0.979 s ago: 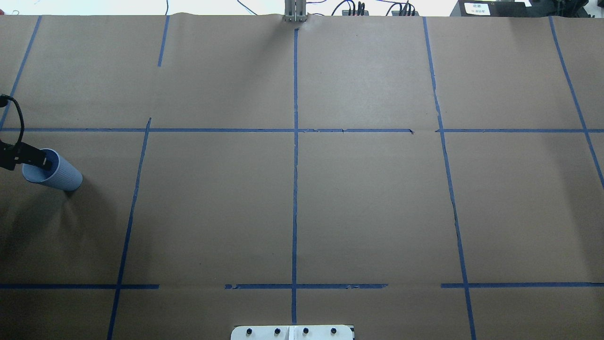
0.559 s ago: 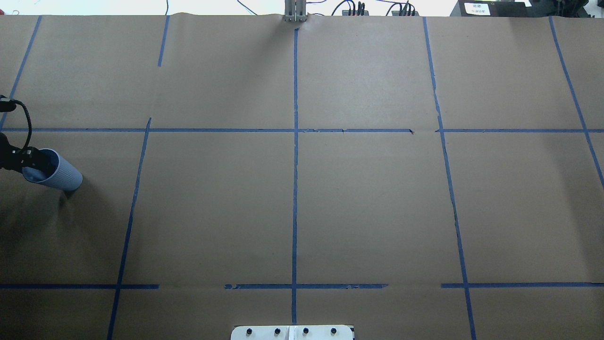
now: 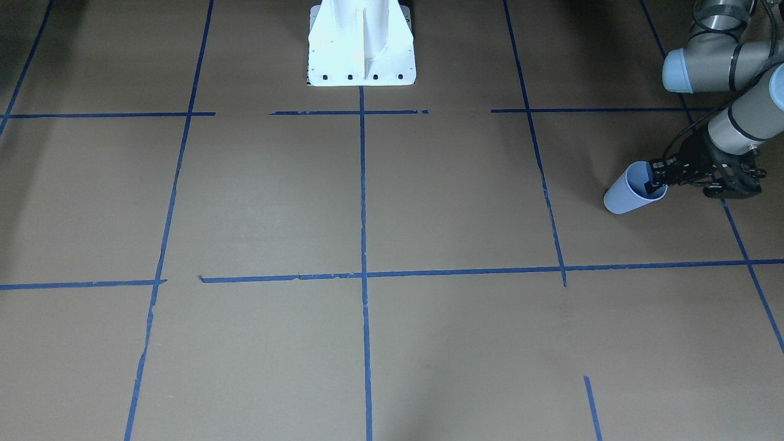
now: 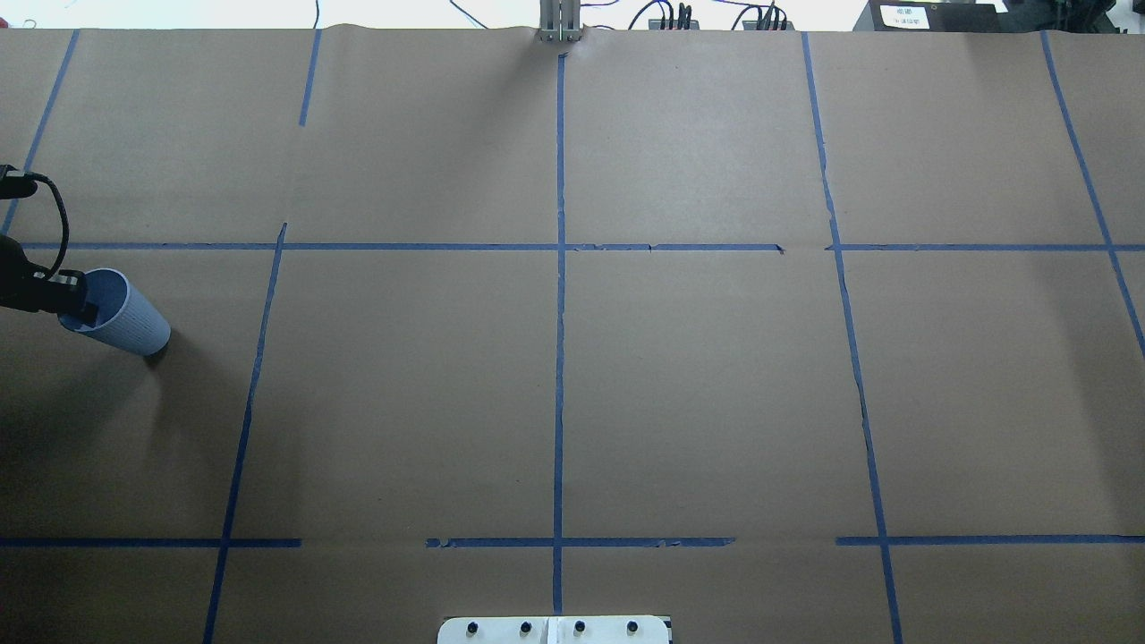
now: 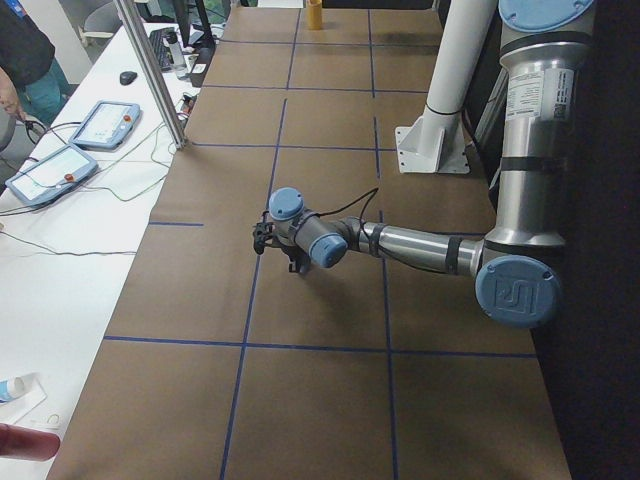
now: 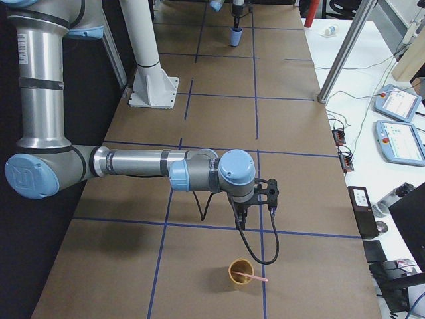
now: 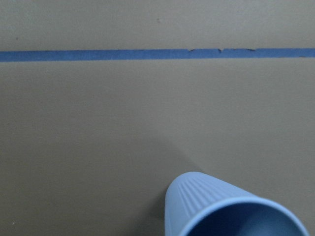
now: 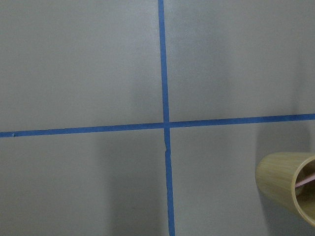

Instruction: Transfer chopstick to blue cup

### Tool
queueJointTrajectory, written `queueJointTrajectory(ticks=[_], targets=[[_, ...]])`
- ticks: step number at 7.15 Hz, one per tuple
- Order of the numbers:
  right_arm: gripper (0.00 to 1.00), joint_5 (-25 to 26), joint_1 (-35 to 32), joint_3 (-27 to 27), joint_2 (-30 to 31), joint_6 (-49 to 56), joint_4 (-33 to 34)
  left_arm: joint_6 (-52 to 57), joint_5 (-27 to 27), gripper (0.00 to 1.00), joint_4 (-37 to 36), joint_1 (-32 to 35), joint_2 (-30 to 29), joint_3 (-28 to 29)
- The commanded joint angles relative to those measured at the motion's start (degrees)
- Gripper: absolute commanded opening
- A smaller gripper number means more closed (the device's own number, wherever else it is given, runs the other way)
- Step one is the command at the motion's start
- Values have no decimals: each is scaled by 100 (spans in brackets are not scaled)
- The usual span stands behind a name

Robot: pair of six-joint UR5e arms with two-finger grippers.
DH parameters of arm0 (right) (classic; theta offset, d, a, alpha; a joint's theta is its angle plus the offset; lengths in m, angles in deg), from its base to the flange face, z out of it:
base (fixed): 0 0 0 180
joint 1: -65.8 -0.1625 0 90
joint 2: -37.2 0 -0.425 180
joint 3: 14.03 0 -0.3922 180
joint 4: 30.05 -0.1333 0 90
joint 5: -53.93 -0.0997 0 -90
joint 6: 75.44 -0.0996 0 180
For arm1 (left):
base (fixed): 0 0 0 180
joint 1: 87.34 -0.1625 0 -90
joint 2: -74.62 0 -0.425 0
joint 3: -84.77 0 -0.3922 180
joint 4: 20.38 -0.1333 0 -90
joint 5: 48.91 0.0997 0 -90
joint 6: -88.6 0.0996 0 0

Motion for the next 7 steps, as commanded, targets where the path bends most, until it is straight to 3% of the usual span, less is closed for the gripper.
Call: queueJointTrajectory(ticks=[1,2,3,4,5,7], targets=[[100,20,0,27,27,9,-10,-14,49,0,-2118,9,-744,-1229],[100,2,0,27,79,0,-19,-180,58,0,-2930,-26,-1332,-1565],[100,2,0,27,88,-9,-10,-1025,163,0,-3051,-409,-1921,-1577],[100,-7,0,36,88,-9,-10,-2034,930,0,-3079,-1326,-2597,-1456],[100,2,0,36,80,0,-10,-2697,1425,0,-3036,-1962,-3239,-967],[100,-7,0,36,80,-35,-10,-3072,1736,0,-2791,-2476,-4209,54]])
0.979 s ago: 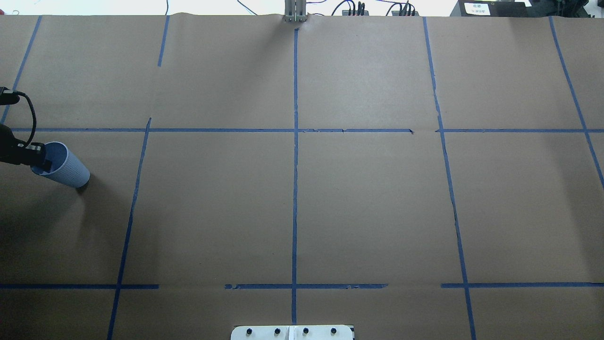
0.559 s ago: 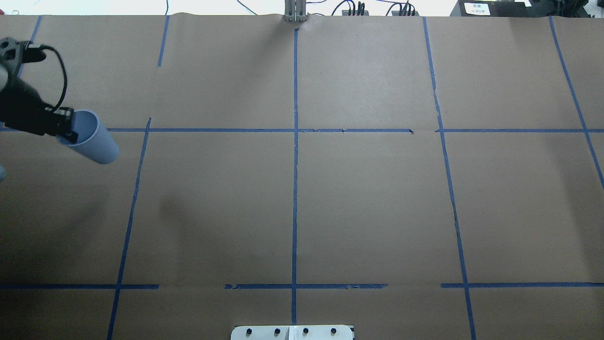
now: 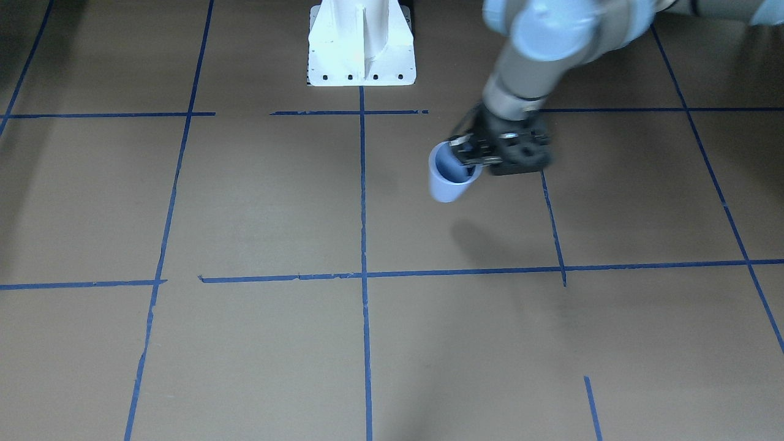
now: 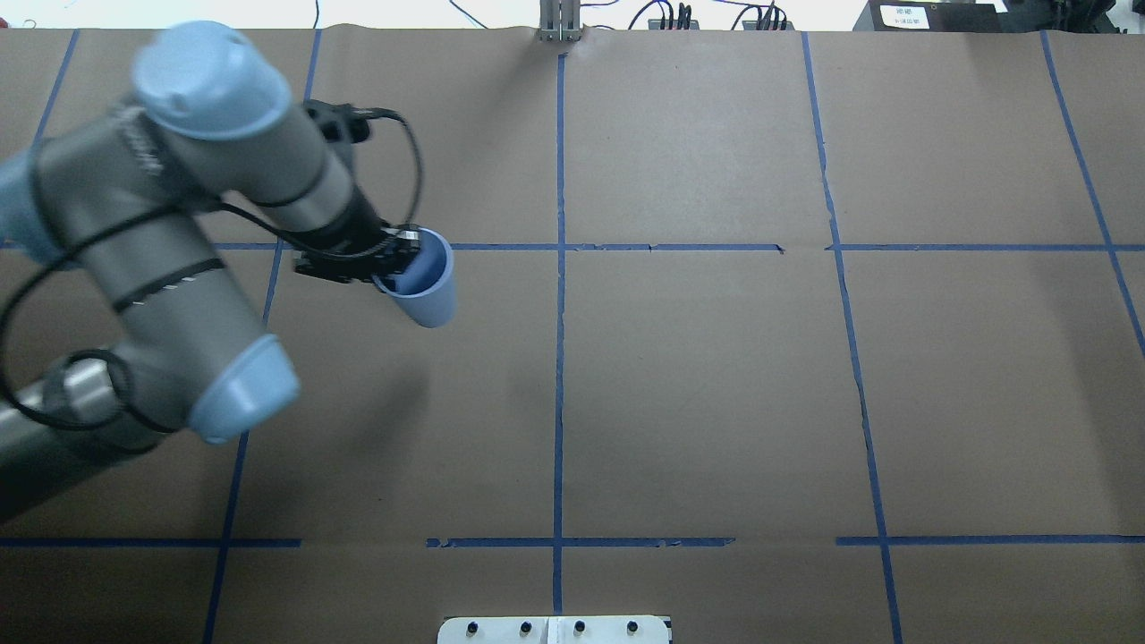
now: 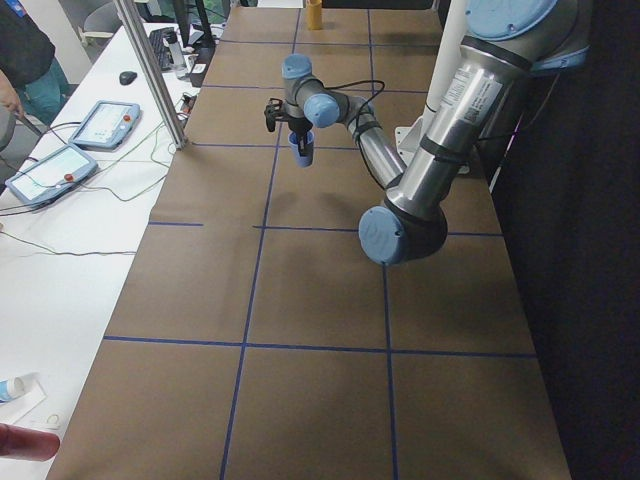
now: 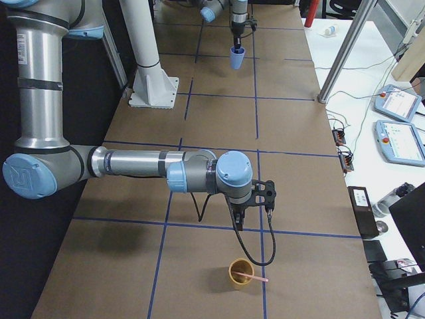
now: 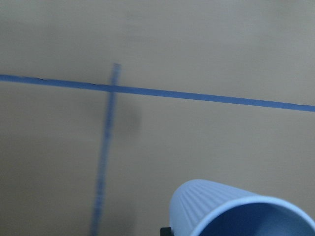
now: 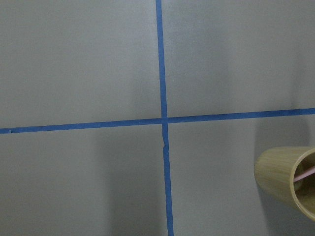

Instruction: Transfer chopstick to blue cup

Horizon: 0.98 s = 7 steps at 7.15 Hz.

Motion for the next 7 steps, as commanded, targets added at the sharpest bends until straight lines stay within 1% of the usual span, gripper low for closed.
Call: queueJointTrajectory(ticks=[1,2,3,5,6,7], targets=[[100,-6,0,9,-10,-157,-8,-530,264,0,700,-500,-699,905],[100,-32,0,88,-1,-176,-9,-611,325,0,853,-580,-857,1196],[100,-41,0,123,8,-176,-9,-612,656,0,959,-763,-858,1304],[100,-42,0,115,8,-176,0,-621,721,0,1109,-827,-859,1401],[100,-42,0,123,8,-176,0,-621,721,7,1118,-835,-859,1402],[100,-42,0,115,8,-185,0,-612,721,23,1118,-835,-859,1402]])
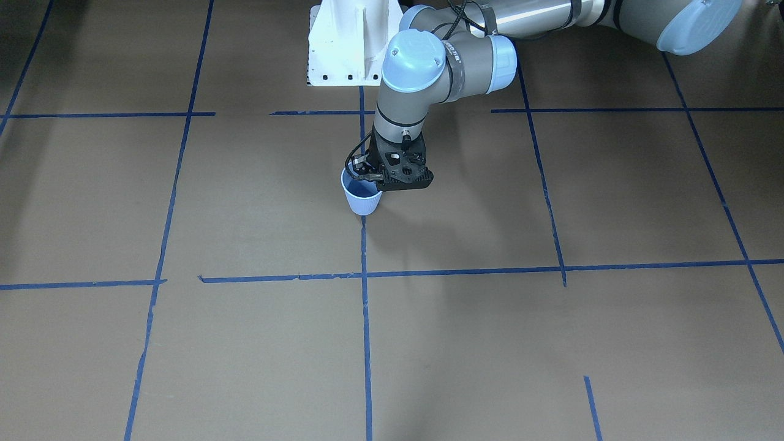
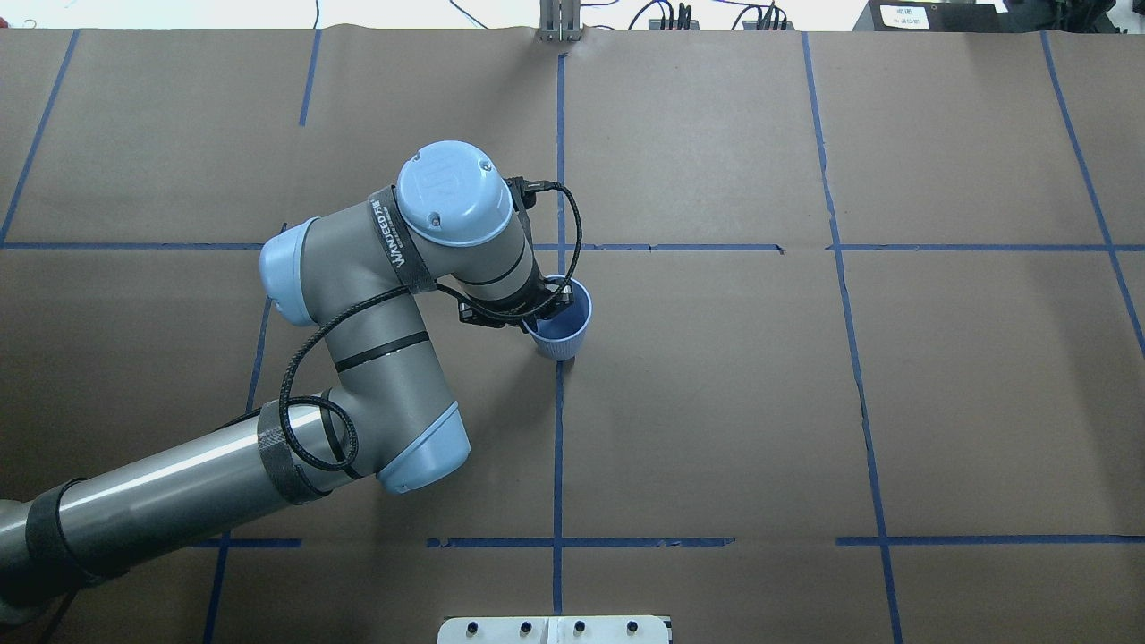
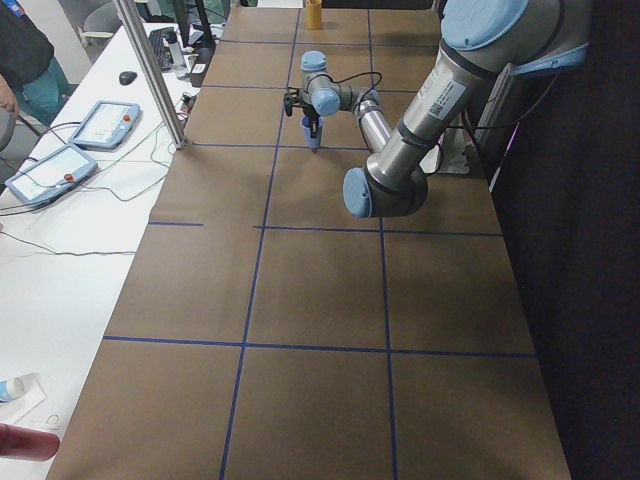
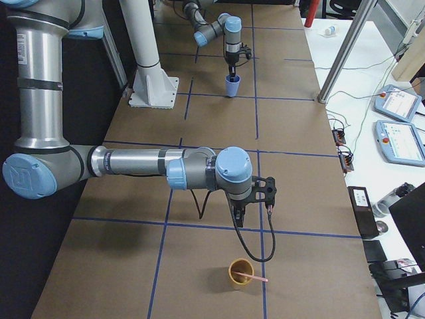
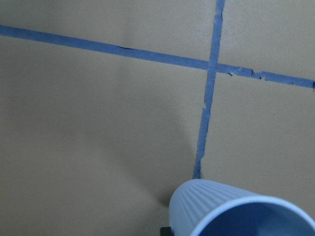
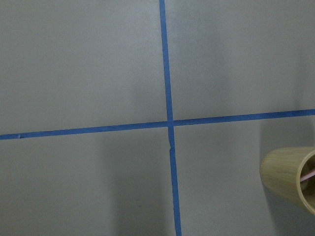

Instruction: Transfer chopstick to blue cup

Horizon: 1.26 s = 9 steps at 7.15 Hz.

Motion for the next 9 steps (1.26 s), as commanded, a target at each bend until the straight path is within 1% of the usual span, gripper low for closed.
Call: queueJointTrajectory(ticks=[1,4,5,6,7,8,9], targets=[[100,0,0,-3,0,-7,0,23,15,99,12,1,34,-1],[100,-9,0,-3,0,-7,0,23,16,100,-15,10,43,-54],[100,0,0,-3,0,-7,0,23,16,100,-58,36,43,-176],[100,-9,0,-3,0,-7,0,32,-71,100,-250,201,61,-438],[100,0,0,6,0,-7,0,267,-525,100,-1044,394,322,-1198],[100,17,0,-3,18,2,0,818,-634,100,-1757,701,672,-2041],[100,43,0,-55,88,-7,0,1537,-644,100,-2225,1017,1076,-2684]])
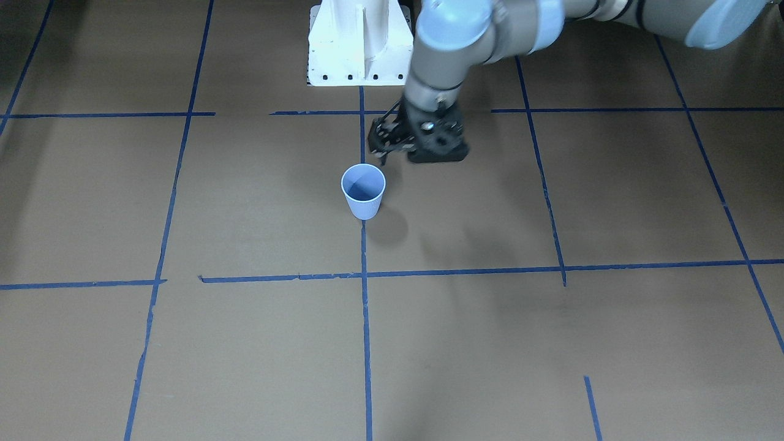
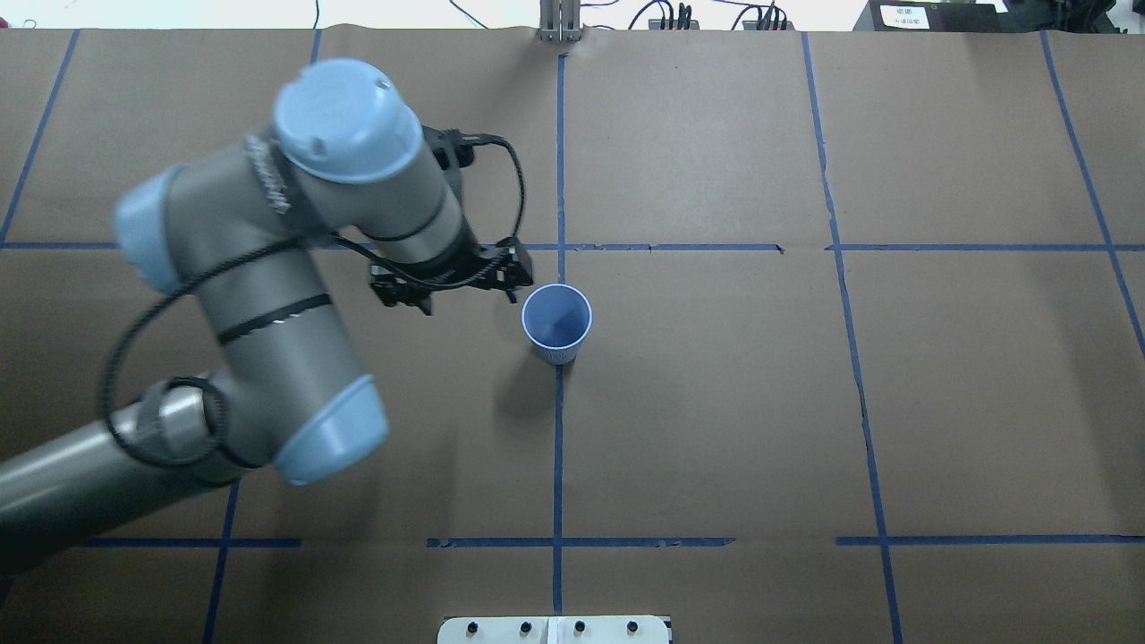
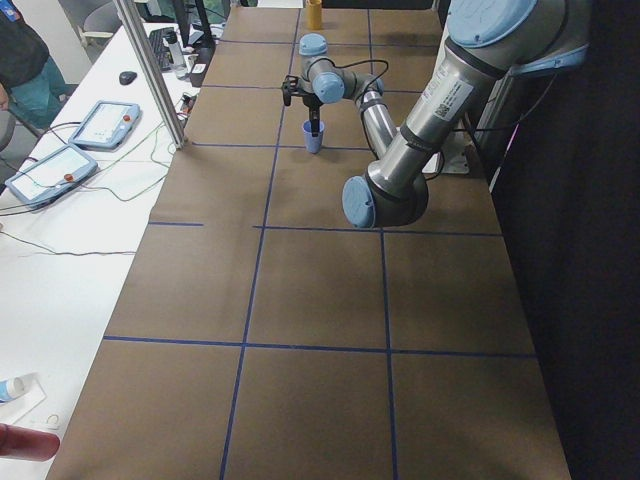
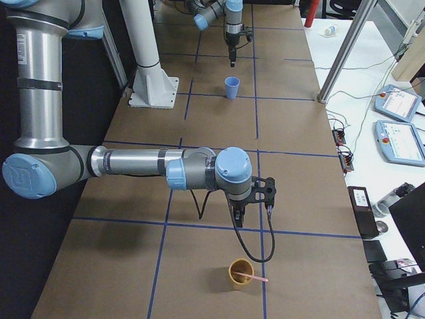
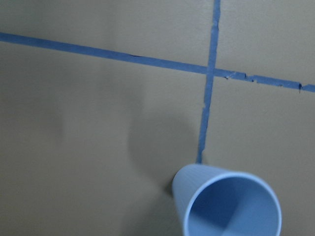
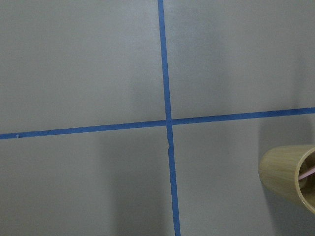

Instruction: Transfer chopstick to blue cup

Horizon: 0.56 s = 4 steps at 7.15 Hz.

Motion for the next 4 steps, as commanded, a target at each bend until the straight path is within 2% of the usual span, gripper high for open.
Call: queueJointTrajectory(ticks=[1,2,4], targets=[[100,34,0,-155,127,40,-9,1359,-171,100,-920,801,710,-1094],[100,121,-43,-374,249,66,-261,1931,-494,100,-992,1301,887,-1097],[100,594,-193,-1067,304,14,-1708,3266,-708,100,-1359,2050,1108,-1053]])
